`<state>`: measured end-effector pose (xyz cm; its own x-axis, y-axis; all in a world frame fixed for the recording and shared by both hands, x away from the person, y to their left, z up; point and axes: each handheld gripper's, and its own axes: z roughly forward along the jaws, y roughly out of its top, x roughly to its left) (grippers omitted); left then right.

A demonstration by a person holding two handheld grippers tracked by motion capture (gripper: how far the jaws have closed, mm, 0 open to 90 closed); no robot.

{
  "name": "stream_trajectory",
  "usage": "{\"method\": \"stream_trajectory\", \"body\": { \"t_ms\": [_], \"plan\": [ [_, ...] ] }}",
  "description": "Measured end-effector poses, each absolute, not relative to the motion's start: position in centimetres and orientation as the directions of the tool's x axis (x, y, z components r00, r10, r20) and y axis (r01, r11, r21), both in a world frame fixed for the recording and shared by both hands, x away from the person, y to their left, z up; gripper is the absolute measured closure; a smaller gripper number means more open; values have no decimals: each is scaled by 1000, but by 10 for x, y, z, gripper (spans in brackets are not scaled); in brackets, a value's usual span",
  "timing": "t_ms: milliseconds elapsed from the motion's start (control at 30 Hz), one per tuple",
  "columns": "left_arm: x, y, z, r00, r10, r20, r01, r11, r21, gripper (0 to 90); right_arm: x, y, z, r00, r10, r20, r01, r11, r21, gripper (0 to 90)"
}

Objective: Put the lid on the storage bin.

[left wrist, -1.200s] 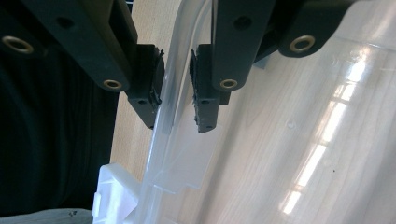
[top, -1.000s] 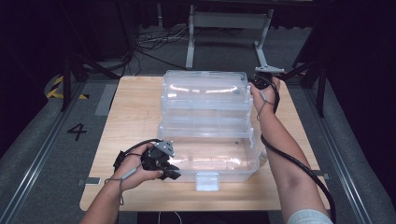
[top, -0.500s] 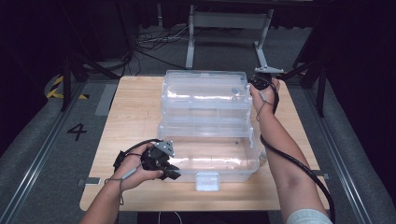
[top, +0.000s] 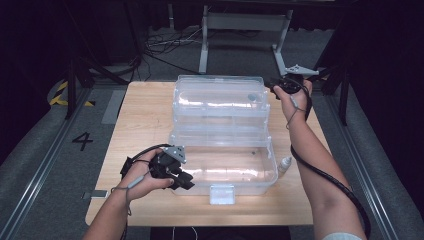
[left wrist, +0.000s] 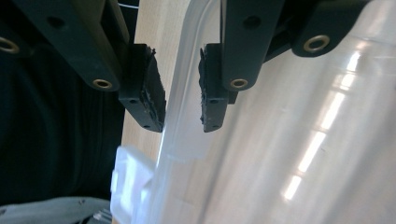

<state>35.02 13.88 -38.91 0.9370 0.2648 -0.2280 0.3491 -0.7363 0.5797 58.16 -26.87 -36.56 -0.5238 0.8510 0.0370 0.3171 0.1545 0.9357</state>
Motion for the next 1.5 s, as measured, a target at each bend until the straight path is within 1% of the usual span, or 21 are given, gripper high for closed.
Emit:
{"method": "stream_trajectory", "body": {
  "t_ms": [67,167,200,267,333,467,567,833,1000,1233,1367,1500],
  "plan": [
    [352,145,-382,935,276,-224,355,-722,594,683,573,-274,-358,-533,845,38,310,153,938,588],
    [355,160,-371,919,319,-230,391,-675,625,645,557,-283,-345,-555,831,42,296,151,943,559],
    [355,160,-371,919,319,-230,391,-675,625,624,552,-285,-342,-561,827,41,293,152,944,548],
    [357,174,-363,904,364,-225,418,-640,645,583,539,-290,-336,-576,816,47,293,153,944,533],
    [357,178,-361,897,381,-224,428,-626,652,541,534,-292,-334,-584,810,46,292,157,943,530],
    [361,197,-354,866,449,-219,469,-578,668,506,512,-301,-327,-609,792,46,298,175,939,518],
    [362,205,-353,851,480,-216,485,-559,673,478,495,-308,-324,-619,785,30,304,204,931,516],
    [368,222,-355,807,550,-217,529,-509,679,442,466,-321,-323,-638,769,30,334,241,911,507],
    [370,231,-358,778,588,-220,558,-486,673,436,453,-325,-320,-656,754,12,358,297,885,505],
    [369,239,-358,760,610,-223,573,-468,673,425,440,-327,-318,-678,735,3,402,367,839,496],
    [369,239,-359,754,614,-232,580,-459,673,421,434,-327,-323,-701,713,8,438,421,794,496],
    [371,239,-361,756,613,-231,582,-467,666,421,432,-327,-326,-720,694,6,454,464,761,496]
  ]
}}
